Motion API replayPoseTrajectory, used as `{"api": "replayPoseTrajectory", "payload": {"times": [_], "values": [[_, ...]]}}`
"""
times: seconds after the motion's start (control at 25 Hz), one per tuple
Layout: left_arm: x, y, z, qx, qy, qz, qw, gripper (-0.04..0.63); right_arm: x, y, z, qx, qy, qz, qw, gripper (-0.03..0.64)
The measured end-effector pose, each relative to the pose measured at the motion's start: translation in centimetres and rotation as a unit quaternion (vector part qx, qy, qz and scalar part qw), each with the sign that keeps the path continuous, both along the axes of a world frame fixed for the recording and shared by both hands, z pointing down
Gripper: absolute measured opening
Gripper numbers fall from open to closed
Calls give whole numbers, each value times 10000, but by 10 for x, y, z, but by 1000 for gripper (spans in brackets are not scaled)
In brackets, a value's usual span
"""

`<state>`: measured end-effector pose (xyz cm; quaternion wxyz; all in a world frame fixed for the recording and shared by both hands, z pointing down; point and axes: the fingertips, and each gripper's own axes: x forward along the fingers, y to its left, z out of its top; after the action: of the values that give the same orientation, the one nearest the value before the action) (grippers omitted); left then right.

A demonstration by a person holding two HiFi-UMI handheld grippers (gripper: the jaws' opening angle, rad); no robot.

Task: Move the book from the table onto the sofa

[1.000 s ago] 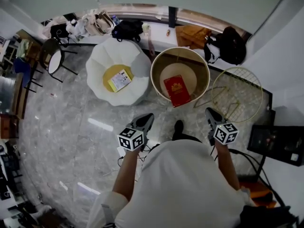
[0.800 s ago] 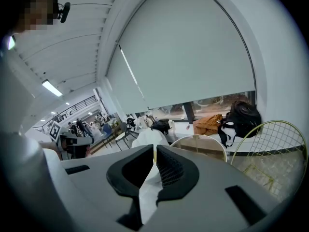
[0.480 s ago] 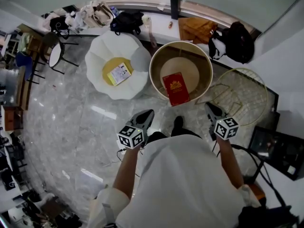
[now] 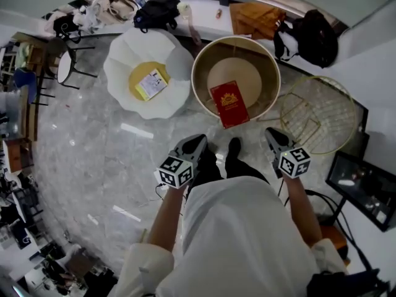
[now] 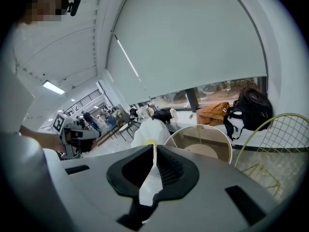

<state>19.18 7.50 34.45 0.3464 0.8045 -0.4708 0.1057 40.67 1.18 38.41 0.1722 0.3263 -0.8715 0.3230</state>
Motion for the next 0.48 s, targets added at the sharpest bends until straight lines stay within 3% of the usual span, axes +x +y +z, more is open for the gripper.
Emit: {"api": "replayPoseTrajectory", "payload": {"times": [0.48], "values": [[-9, -25, 103, -464, 126, 328, 9983, 2, -11, -10, 87, -361, 374, 95, 9986, 43]]}}
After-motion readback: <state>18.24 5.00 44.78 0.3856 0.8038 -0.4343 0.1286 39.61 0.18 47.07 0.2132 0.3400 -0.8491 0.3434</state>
